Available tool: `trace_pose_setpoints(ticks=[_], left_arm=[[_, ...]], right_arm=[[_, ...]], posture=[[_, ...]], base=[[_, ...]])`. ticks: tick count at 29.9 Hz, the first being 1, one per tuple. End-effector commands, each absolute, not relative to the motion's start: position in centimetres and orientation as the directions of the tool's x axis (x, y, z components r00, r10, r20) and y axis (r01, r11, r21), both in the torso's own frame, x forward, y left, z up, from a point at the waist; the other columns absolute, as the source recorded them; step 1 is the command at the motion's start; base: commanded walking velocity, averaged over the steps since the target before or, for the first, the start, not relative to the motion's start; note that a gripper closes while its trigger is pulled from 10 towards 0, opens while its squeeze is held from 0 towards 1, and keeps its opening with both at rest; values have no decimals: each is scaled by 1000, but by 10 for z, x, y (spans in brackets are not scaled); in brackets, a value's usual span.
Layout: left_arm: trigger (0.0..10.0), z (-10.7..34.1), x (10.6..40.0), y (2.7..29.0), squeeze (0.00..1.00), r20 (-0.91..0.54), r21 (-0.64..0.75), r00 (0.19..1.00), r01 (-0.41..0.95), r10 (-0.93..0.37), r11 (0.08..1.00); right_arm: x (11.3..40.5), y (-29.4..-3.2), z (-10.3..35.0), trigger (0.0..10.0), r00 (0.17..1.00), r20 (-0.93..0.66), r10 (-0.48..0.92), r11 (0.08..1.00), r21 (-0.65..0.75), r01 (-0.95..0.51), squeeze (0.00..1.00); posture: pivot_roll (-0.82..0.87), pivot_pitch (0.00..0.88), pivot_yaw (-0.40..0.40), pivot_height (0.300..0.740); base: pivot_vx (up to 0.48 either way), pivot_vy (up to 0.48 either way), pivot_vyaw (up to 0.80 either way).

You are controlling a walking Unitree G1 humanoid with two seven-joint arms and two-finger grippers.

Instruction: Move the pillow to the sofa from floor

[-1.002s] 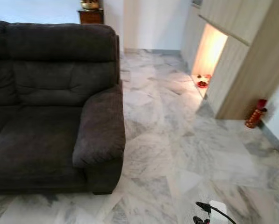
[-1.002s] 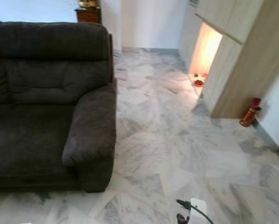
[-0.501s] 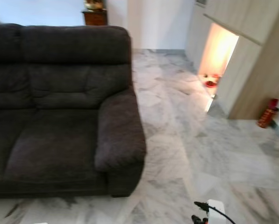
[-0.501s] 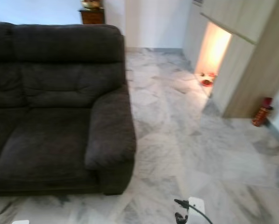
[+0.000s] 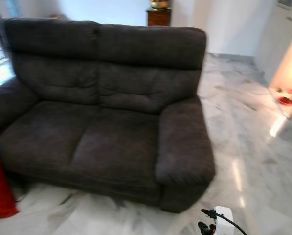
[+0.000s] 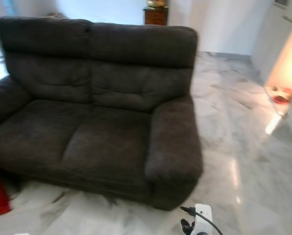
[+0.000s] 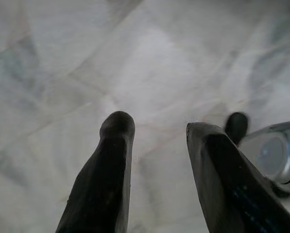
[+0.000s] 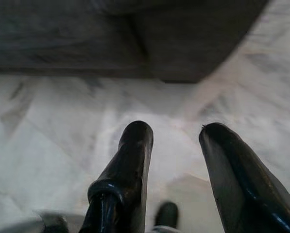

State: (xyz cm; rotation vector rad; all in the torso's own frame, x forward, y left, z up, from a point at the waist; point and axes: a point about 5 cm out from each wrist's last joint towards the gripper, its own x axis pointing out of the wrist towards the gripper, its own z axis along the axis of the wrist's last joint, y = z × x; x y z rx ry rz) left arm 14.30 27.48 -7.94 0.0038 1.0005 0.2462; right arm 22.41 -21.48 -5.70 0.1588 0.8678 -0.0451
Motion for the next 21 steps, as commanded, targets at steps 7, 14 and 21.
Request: trace_pose_setpoints(ticks=[7, 14, 21], left_arm=[[10000, -79, 145, 273, 0, -832, 122, 515, -196, 208, 973], [10000, -79, 146, 274, 0, -829, 121, 515, -217, 219, 969], [10000, -78, 147, 274, 0, -827, 121, 517, -219, 221, 968]], right_arm=[[212, -220, -63, 10000, 617, -787, 6, 983, 117, 139, 0], [213, -220, -63, 10000, 615, -788, 4, 982, 118, 144, 0], [214, -220, -62, 10000, 617, -787, 12, 986, 112, 123, 0]], posture=[[123, 0, 18, 740], [120, 0, 22, 740], [125, 0, 21, 740]], base=[[0, 476, 0], [0, 476, 0], [0, 476, 229]])
